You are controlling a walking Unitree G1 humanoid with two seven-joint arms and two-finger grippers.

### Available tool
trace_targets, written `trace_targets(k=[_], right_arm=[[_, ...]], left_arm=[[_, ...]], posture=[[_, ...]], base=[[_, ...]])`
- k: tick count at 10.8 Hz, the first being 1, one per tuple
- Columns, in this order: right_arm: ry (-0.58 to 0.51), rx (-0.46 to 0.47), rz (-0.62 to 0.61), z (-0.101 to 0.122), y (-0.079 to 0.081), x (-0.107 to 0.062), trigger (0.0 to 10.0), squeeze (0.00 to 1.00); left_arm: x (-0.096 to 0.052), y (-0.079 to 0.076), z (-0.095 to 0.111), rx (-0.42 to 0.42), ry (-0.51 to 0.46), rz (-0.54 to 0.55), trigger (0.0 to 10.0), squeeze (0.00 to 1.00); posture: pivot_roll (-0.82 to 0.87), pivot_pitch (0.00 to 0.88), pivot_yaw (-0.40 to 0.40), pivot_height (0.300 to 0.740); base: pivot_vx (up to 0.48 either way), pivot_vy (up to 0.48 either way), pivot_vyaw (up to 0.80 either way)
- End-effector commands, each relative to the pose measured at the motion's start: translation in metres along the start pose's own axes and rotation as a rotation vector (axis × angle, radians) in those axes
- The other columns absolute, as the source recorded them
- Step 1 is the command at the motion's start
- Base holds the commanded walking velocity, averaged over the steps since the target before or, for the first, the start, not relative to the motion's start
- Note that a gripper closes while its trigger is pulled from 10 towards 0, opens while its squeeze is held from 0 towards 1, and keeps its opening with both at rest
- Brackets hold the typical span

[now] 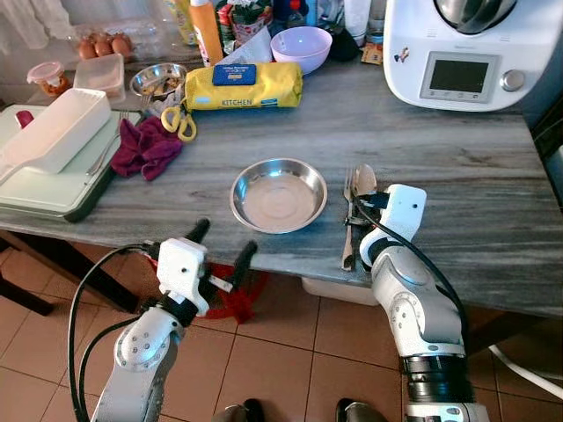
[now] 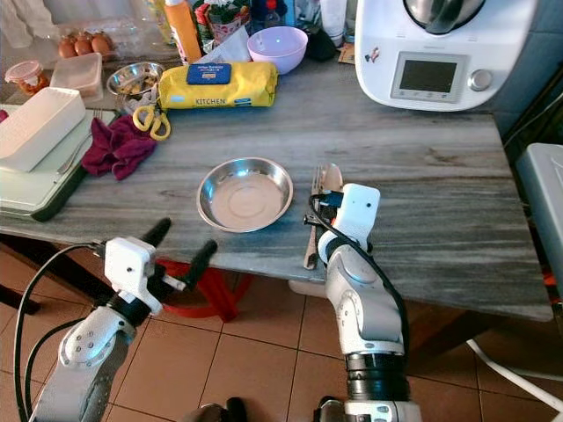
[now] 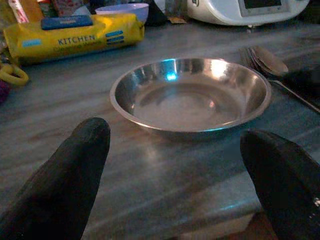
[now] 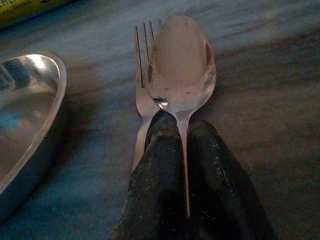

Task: Setting the table

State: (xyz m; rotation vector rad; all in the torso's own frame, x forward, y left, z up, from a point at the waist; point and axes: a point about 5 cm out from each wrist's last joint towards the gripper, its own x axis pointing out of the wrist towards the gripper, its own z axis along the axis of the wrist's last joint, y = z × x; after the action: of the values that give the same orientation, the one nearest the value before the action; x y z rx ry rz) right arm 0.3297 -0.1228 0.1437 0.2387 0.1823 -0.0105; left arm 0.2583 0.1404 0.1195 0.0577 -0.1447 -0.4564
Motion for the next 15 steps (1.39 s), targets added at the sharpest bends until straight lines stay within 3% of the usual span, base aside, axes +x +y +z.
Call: trace_targets(k=[1,8,13,15], right_arm=[[0.134,0.014,-0.059,-0.028,-0.013,-0.004,10.0,1.00],[0.176,-0.052,-0.194,-0.029,-0.033,-0.010,10.0,1.00],[0.184,-0.039,-0.200,-0.031,-0.033,-0.012,10.0,1.00],[0.139,-0.034,-0.195,-0.025,-0.032,-0.013,10.0,1.00]], left_arm=[[-0.004,0.001,-0.006,-0.005,0.033,-0.004,10.0,0.00],[0.000,-0.001,-0.008,-0.016,0.034,-0.014,10.0,0.00],[0.000,-0.001,-0.009,-0.018,0.030,-0.013,10.0,0.00],[0.001,-0.001,-0.008,-0.021,0.021,-0.011,10.0,0.00]], posture=[[-0.06,0.183,0.102,0.740],[-0.07,0.167,0.089,0.740],[-0.07,0.168,0.089,0.740],[-0.07,0.170,0.091,0.740]], base=[[0.000,0.000,0.00],[0.000,0.000,0.00],[0.000,0.000,0.00],[0.000,0.000,0.00]])
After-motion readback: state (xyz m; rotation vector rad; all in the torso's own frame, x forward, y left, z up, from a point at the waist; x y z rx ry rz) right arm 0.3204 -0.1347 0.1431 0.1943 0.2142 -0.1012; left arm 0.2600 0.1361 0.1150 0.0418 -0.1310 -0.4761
